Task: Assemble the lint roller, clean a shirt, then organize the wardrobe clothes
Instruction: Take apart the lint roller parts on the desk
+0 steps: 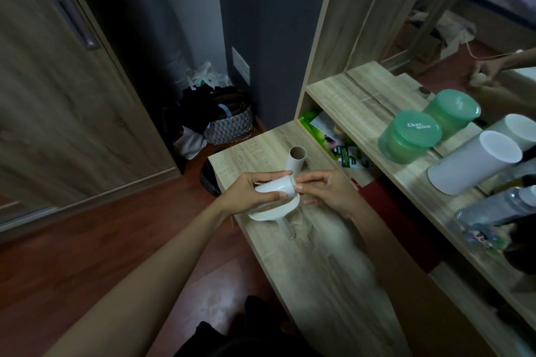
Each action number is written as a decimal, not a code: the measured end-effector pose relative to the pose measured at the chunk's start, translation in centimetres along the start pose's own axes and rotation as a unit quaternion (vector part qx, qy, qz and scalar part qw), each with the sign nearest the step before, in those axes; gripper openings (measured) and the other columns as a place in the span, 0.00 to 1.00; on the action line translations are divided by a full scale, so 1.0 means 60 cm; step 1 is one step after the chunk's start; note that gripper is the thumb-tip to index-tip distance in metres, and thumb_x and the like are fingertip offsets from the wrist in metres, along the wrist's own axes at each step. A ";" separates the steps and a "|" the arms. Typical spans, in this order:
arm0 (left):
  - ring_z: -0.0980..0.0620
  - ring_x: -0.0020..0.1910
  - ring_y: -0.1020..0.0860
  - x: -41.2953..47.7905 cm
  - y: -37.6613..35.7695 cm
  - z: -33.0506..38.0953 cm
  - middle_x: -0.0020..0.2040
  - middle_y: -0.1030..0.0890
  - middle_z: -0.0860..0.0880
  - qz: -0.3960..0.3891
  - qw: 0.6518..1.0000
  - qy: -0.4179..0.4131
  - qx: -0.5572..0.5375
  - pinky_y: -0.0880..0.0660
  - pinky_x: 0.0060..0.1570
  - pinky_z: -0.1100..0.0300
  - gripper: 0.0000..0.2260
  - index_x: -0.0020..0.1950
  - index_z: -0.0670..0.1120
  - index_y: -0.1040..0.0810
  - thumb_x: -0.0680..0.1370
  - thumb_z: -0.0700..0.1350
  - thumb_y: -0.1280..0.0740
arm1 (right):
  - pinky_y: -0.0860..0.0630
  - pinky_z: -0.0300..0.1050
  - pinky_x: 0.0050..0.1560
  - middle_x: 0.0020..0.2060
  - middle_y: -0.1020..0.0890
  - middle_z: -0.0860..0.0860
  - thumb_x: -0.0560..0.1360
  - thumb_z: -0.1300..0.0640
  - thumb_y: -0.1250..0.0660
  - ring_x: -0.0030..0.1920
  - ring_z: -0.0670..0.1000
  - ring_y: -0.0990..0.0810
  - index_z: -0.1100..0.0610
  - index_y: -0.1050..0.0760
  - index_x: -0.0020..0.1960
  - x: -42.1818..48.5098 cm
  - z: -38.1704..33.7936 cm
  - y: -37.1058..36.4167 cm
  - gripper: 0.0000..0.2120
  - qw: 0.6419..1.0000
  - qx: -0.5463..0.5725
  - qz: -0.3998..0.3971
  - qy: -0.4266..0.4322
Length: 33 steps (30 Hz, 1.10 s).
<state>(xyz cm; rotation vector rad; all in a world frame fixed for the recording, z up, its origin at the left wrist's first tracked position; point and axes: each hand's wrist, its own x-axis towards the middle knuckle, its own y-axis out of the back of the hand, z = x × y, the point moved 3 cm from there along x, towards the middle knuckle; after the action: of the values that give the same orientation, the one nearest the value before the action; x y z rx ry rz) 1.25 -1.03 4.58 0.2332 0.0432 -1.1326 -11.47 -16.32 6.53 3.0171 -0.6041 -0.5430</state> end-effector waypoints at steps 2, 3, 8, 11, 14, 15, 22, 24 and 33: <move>0.60 0.60 0.22 -0.002 -0.002 0.000 0.59 0.18 0.59 -0.001 1.000 0.003 0.003 0.27 0.58 0.66 0.19 0.61 0.61 0.21 0.72 0.48 0.25 | 0.18 0.42 0.39 0.43 0.15 0.52 0.71 0.65 0.28 0.43 0.48 0.15 0.58 0.19 0.48 0.002 0.003 -0.002 0.07 1.000 -0.002 0.005 -0.002; 0.60 0.60 0.22 -0.003 -0.003 0.002 0.59 0.18 0.59 -0.001 1.000 0.004 0.002 0.27 0.58 0.66 0.19 0.60 0.61 0.21 0.71 0.50 0.25 | 0.18 0.42 0.38 0.42 0.15 0.52 0.71 0.65 0.28 0.42 0.48 0.15 0.57 0.20 0.47 0.003 0.005 -0.003 0.06 1.000 -0.007 0.011 -0.005; 0.64 0.59 0.23 0.000 -0.010 0.002 0.63 0.20 0.55 0.015 1.000 -0.005 -0.012 0.28 0.56 0.69 0.20 0.65 0.49 0.21 0.74 0.40 0.26 | 0.23 0.39 0.31 0.41 0.18 0.55 0.72 0.64 0.30 0.38 0.48 0.19 0.56 0.22 0.45 0.014 0.009 -0.006 0.05 0.996 -0.078 0.032 0.005; 0.64 0.60 0.23 0.002 -0.015 0.005 0.63 0.20 0.54 0.017 1.000 -0.011 -0.022 0.28 0.56 0.69 0.20 0.65 0.46 0.22 0.74 0.39 0.27 | 0.27 0.37 0.27 0.37 0.20 0.53 0.72 0.65 0.32 0.32 0.45 0.23 0.57 0.23 0.44 0.017 0.002 -0.005 0.04 0.993 -0.109 0.030 0.015; 0.61 0.60 0.22 0.003 -0.018 0.004 0.62 0.20 0.55 0.022 0.999 -0.008 -0.037 0.27 0.56 0.67 0.20 0.65 0.47 0.22 0.74 0.39 0.27 | 0.32 0.35 0.23 0.28 0.24 0.50 0.74 0.68 0.35 0.23 0.41 0.28 0.62 0.25 0.44 0.017 -0.005 -0.004 0.03 0.995 -0.096 0.011 0.014; 0.60 0.60 0.22 0.003 -0.020 0.004 0.62 0.20 0.55 0.024 0.999 -0.008 -0.042 0.26 0.57 0.66 0.20 0.65 0.48 0.21 0.74 0.39 0.27 | 0.33 0.35 0.22 0.26 0.25 0.49 0.74 0.68 0.36 0.21 0.41 0.29 0.62 0.25 0.44 0.018 -0.005 -0.004 0.03 0.996 -0.084 0.002 0.011; 0.59 0.58 0.21 0.002 -0.028 0.003 0.60 0.18 0.55 0.014 0.999 -0.005 -0.050 0.26 0.56 0.66 0.20 0.65 0.50 0.22 0.74 0.39 0.27 | 0.35 0.34 0.22 0.30 0.25 0.50 0.72 0.59 0.34 0.24 0.42 0.29 0.63 0.28 0.48 0.015 0.003 -0.002 0.08 0.997 0.003 -0.074 -0.017; 0.61 0.57 0.21 0.002 -0.027 0.003 0.60 0.18 0.54 0.013 0.999 -0.001 -0.049 0.26 0.54 0.67 0.20 0.65 0.49 0.22 0.74 0.39 0.27 | 0.34 0.34 0.24 0.33 0.23 0.51 0.75 0.61 0.34 0.26 0.41 0.27 0.65 0.27 0.52 0.013 0.007 0.002 0.09 0.995 0.016 -0.092 -0.028; 0.59 0.57 0.21 0.000 -0.029 0.005 0.64 0.21 0.55 -0.013 0.998 0.000 -0.054 0.25 0.54 0.63 0.21 0.69 0.51 0.24 0.76 0.43 0.28 | 0.36 0.32 0.22 0.31 0.26 0.51 0.73 0.63 0.30 0.25 0.41 0.30 0.65 0.28 0.54 0.017 0.010 0.004 0.12 0.993 0.034 -0.106 -0.030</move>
<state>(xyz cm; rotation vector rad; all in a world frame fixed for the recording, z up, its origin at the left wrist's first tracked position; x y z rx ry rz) -0.35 -1.82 4.61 0.1363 0.1082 -1.1520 -10.88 -16.90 5.65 3.1602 -0.3112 -0.6369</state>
